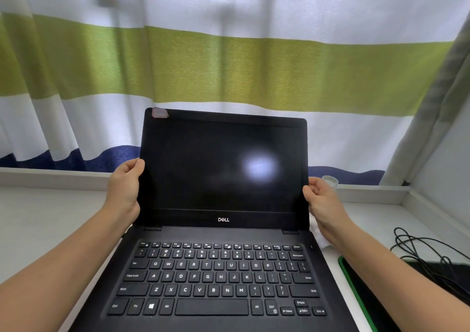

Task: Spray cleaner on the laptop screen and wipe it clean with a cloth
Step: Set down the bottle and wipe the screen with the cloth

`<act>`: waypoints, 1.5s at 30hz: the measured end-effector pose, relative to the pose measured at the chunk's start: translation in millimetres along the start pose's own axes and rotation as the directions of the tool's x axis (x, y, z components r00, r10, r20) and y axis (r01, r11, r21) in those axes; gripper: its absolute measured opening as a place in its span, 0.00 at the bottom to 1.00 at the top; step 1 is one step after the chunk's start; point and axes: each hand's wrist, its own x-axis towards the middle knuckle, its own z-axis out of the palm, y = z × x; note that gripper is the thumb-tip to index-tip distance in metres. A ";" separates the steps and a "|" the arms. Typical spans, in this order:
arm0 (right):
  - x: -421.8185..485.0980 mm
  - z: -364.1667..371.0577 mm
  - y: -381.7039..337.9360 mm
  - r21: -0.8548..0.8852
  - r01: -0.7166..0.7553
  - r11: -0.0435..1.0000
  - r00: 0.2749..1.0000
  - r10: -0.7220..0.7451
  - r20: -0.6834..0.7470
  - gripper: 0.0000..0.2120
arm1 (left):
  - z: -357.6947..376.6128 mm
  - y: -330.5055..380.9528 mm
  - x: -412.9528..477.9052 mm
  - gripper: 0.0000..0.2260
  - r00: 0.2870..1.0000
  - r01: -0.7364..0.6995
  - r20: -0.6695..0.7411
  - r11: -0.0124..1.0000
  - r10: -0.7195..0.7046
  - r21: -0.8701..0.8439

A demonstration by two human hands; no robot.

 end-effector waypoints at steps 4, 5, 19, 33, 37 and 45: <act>-7.0 -0.5 -4.7 0.072 0.050 0.996 0.998 -0.051 0.022 0.11 | -2.7 4.1 -3.5 0.06 1.000 -0.006 0.006 0.998 0.007 -0.065; -8.3 -0.6 -5.3 0.076 0.052 0.996 0.998 -0.054 0.025 0.11 | -2.8 4.3 -3.9 0.06 1.000 -0.008 0.010 0.997 0.009 -0.078; -23.1 -5.8 -10.4 0.063 0.122 0.991 0.991 -0.124 0.039 0.10 | -7.4 12.4 -16.5 0.05 0.997 -0.020 0.073 0.981 0.035 -0.195; -33.6 -5.2 -19.8 0.066 0.131 0.989 0.990 -0.134 0.049 0.10 | -16.9 19.3 -27.0 0.06 0.983 -0.086 0.157 0.993 0.097 -0.075; -31.4 -9.0 -18.7 -0.026 0.107 0.994 0.993 -0.106 0.052 0.10 | -25.1 23.8 -32.8 0.09 0.969 -0.142 0.222 0.981 0.111 0.130; -31.2 -23.9 -22.0 -0.198 0.039 0.980 0.993 -0.016 0.118 0.14 | -51.5 30.8 -37.5 0.22 0.913 -0.229 0.406 0.858 0.027 0.459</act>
